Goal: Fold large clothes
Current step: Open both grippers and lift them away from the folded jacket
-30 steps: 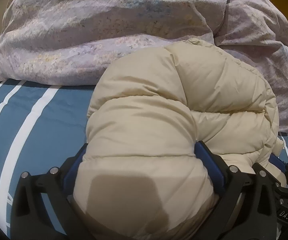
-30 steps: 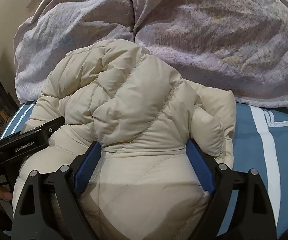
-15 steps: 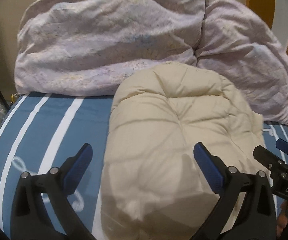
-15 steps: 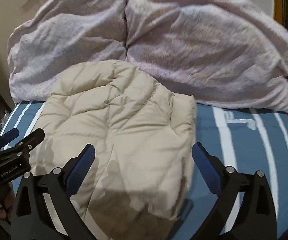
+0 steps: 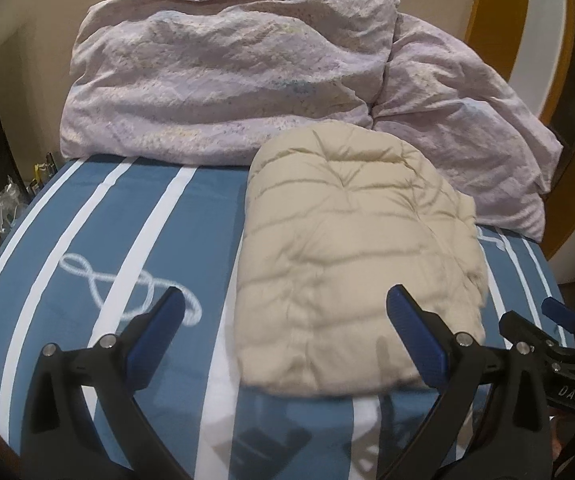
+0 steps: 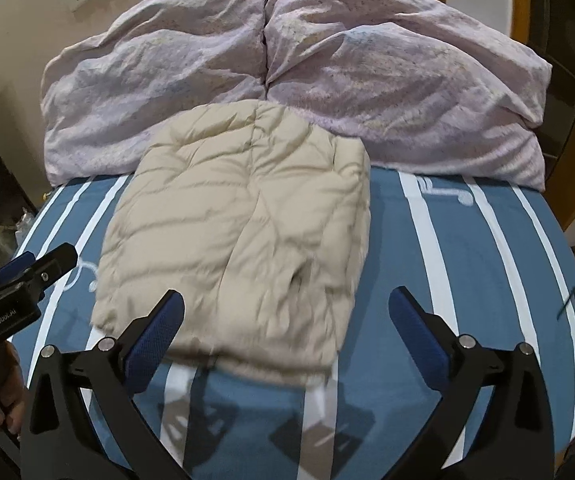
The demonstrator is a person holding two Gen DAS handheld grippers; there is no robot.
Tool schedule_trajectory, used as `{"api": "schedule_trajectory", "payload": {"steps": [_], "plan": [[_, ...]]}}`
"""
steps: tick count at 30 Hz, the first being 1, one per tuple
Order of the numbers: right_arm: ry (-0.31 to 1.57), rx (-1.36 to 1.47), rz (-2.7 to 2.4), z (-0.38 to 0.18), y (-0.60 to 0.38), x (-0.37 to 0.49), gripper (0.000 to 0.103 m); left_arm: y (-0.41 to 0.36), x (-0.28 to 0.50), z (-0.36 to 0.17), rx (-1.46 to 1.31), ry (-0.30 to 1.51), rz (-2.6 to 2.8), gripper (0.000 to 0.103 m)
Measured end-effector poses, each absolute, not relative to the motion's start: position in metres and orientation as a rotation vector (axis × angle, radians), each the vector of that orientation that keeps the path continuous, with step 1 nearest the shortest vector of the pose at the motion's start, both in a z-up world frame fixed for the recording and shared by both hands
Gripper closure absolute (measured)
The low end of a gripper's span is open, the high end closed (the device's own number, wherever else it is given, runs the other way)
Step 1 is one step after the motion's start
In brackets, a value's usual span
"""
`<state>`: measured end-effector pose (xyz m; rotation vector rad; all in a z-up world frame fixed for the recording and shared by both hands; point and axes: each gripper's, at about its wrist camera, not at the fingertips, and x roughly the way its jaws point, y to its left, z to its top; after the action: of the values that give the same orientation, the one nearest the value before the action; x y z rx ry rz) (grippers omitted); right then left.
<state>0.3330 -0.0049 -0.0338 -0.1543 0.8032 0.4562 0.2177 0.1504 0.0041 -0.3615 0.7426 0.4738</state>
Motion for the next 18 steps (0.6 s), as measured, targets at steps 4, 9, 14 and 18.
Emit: {"api": "schedule_trajectory", "payload": {"steps": [4, 9, 14, 18], "plan": [[0.816, -0.116, 0.464, -0.033, -0.017, 0.303, 0.001, 0.138, 0.191, 0.009, -0.367, 0.737, 0.439, 0.002], [0.83, -0.065, 0.473, -0.032, -0.031, 0.275, 0.001, 0.12, 0.163, 0.014, -0.366, 0.738, 0.399, 0.002], [0.828, -0.035, 0.478, -0.033, -0.042, 0.25, 0.001, 0.102, 0.138, 0.018, -0.376, 0.738, 0.366, 0.002], [0.83, -0.022, 0.49, -0.033, -0.047, 0.237, 0.001, 0.091, 0.125, 0.021, -0.371, 0.737, 0.354, 0.002]]}}
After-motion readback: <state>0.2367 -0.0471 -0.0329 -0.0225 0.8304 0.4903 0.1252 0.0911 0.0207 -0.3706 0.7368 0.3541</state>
